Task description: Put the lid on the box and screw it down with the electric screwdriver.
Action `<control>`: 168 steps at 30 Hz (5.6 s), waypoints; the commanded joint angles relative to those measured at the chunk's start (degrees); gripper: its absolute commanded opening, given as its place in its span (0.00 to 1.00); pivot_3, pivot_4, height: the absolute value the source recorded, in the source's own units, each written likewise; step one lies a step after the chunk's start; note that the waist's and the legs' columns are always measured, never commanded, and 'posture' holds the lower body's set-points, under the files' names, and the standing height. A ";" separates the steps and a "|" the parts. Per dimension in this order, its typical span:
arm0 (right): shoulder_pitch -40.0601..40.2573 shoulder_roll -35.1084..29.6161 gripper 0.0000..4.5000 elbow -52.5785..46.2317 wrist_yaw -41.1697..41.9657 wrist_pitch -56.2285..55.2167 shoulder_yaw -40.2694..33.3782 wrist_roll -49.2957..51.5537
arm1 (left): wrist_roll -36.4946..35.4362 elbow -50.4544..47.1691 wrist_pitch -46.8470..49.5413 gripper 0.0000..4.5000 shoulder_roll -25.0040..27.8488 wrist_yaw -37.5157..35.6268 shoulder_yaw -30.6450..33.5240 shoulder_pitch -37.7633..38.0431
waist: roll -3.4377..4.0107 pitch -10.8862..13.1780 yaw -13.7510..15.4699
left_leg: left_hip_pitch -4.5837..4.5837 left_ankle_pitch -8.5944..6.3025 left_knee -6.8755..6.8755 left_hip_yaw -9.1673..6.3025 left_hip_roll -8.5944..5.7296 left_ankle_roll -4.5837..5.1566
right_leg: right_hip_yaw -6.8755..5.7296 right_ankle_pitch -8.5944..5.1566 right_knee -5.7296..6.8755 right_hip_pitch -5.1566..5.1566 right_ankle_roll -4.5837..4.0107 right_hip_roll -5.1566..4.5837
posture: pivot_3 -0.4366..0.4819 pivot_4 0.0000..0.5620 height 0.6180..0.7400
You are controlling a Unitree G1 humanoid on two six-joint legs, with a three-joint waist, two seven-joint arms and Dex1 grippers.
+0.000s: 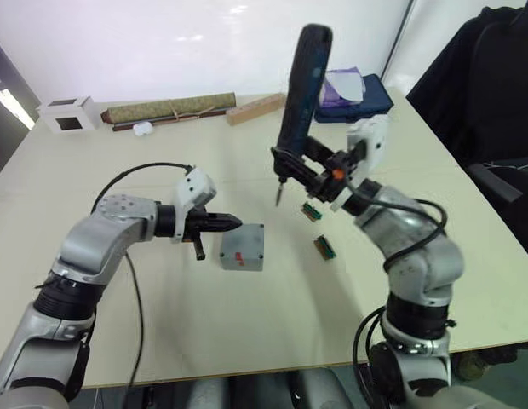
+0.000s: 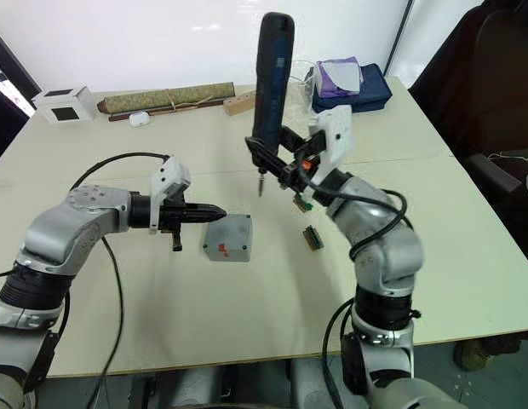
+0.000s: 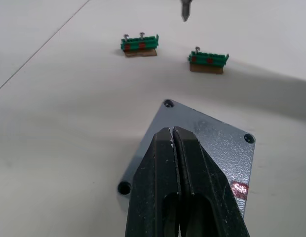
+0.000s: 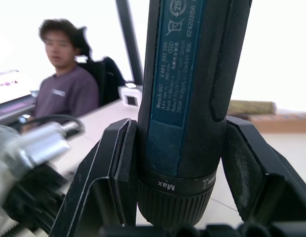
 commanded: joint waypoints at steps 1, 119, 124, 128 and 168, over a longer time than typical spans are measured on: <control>0.72 0.52 0.47 -3.52 -1.57 -5.30 4.24 -0.82 | 1.30 -1.54 0.13 0.00 -0.81 1.24 -0.80 -0.73 | 0.00 0.00 0.17 | 0.00 0.00 0.03 -0.01 0.00 0.00 | -0.01 0.00 0.02 0.02 0.00 0.00 | 0.48 0.27 1.00; -8.39 -57.76 0.79 39.28 11.87 40.43 12.47 12.60 | -10.22 -16.47 -0.14 0.00 2.57 -4.93 3.47 6.16 | 0.18 0.22 0.13 | 0.01 -0.39 -0.21 0.26 0.08 0.70 | 0.13 -0.19 -0.81 0.17 0.01 0.10 | 0.48 0.27 1.00; -8.59 -57.61 0.99 39.31 13.13 39.95 12.68 10.64 | -10.40 -16.25 -0.24 0.00 2.91 -4.80 3.59 6.14 | 0.18 0.22 0.16 | -0.01 -0.40 0.02 0.27 0.05 0.71 | 0.13 -0.17 -0.84 0.29 0.06 0.06 | 0.48 0.27 1.00; -10.79 -59.18 0.99 37.08 14.94 33.76 12.52 7.64 | -10.23 -12.45 -0.57 0.00 3.90 -4.18 6.61 4.57 | 0.18 0.22 0.18 | -0.01 -0.40 0.02 0.26 0.05 0.71 | 0.12 -0.16 -0.83 0.30 0.07 0.06 | 0.48 0.27 1.00; -1.29 -35.45 0.99 -2.98 19.97 23.10 23.26 15.79 | 16.13 21.15 -25.37 0.00 -5.22 -5.04 -4.25 -3.58 | -0.10 0.18 1.75 | 0.03 -0.39 0.40 0.08 0.03 0.66 | -0.07 0.08 -0.72 0.55 0.24 -0.01 | 0.48 0.27 1.00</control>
